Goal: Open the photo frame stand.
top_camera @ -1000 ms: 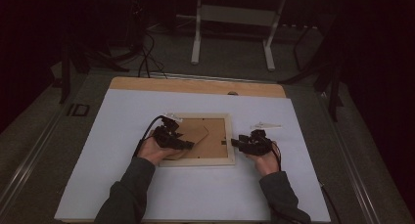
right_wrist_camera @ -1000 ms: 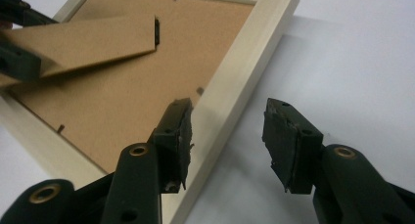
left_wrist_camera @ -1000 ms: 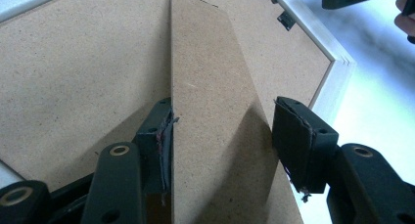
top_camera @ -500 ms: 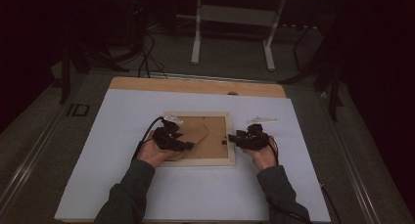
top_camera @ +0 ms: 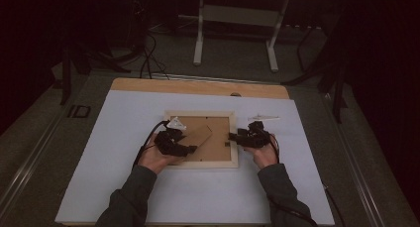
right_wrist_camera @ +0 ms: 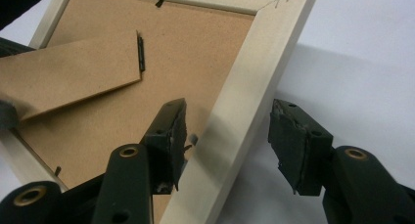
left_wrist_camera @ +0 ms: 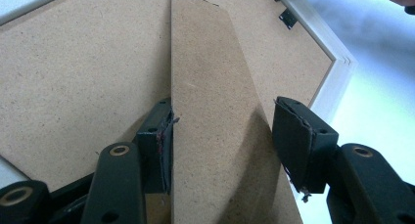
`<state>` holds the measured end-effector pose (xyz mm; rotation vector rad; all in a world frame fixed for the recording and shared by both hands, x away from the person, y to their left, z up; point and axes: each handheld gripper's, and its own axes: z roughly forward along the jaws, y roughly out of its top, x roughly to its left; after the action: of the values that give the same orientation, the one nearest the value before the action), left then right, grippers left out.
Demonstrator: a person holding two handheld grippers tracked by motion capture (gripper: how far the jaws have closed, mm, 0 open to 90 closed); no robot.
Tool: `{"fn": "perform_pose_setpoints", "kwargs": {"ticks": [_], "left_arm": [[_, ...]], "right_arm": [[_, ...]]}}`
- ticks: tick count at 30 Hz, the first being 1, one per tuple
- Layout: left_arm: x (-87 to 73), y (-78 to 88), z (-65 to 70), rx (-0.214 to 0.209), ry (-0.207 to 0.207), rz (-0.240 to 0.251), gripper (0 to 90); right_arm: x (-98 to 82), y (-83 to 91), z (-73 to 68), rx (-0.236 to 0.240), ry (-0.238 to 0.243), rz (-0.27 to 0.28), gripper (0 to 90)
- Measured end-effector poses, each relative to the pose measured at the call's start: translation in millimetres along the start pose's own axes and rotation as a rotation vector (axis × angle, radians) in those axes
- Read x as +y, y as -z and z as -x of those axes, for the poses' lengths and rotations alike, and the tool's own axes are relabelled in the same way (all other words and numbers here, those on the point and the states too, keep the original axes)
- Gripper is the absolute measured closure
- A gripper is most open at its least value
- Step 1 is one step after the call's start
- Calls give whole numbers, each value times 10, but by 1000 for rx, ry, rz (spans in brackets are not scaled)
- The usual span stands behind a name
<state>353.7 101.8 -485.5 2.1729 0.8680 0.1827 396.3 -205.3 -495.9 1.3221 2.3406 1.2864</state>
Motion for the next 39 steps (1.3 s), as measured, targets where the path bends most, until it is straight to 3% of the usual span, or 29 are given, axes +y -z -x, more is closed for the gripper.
{"fn": "perform_pose_setpoints", "kwargs": {"ticks": [19, 22, 28, 39], "left_arm": [[-73, 62, 123, 43, -73, 69, 457], [-92, 87, 176, 60, -114, 97, 458], [-105, 113, 186, 51, -133, 125, 458], [-100, 145, 192, 54, -154, 142, 462]], "right_arm": [[135, -23, 38, 42, -31, -10, 432], [140, -58, 52, 80, -48, -21, 420], [164, -78, 57, 114, -91, -8, 408], [173, -26, 74, 139, -117, 16, 463]]}}
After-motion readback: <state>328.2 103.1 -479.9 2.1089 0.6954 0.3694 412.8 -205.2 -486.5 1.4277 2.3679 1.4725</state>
